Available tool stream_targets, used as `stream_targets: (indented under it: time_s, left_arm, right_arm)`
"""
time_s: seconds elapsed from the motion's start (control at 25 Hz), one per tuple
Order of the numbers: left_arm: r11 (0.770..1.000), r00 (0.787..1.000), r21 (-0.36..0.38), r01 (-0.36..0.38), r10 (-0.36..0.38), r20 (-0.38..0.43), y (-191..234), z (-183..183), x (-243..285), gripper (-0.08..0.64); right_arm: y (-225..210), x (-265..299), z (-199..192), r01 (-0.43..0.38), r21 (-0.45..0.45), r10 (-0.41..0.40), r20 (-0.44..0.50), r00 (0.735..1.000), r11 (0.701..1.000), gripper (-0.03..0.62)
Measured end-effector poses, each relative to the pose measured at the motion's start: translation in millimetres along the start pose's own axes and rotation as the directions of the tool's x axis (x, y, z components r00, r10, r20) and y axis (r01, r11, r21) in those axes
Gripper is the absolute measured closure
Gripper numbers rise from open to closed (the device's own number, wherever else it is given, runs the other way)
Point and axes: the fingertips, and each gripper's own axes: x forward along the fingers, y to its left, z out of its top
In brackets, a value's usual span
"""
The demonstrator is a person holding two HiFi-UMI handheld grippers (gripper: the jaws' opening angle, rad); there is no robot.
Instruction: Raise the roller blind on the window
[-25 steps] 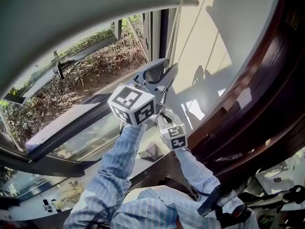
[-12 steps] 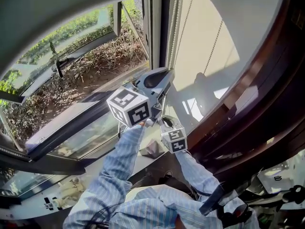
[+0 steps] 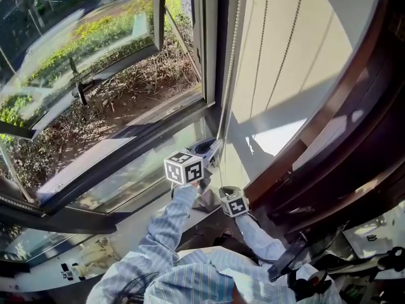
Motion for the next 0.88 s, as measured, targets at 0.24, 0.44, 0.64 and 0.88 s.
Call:
stream_targets:
  time_s: [0.24,0.44,0.64,0.88]
  left_arm:
    - [0.999,0.999,0.007,-0.032,0.032,-0.013,12.8,9.1,-5.1,0.548]
    - [1.0,1.0,0.009,-0.024,0.024,-0.011,8.8,8.1,-6.6,0.548]
    - [1.0,1.0,0.0,-0.008,0.008,-0.003,0.6,4.4,-7.8,0.548]
    - [1.0,1.0,-0.001,0.001,-0.001,-0.002,-2.2,1.9,-10.7,0.548]
  right_arm:
    - [2.4,-90.3,107.2,-0.014,-0.05,0.029,0.317,0.948,0.999,0.52]
    - [12.1,-241.2,290.6,-0.008,-0.143,0.108,0.705,0.701,0.99,0.505]
    - [23.6,-321.2,406.7,-0.047,-0.211,0.201,0.808,0.554,0.976,0.491]
    - [35.0,-339.4,435.3,-0.027,-0.212,0.199,0.854,0.481,0.977,0.578]
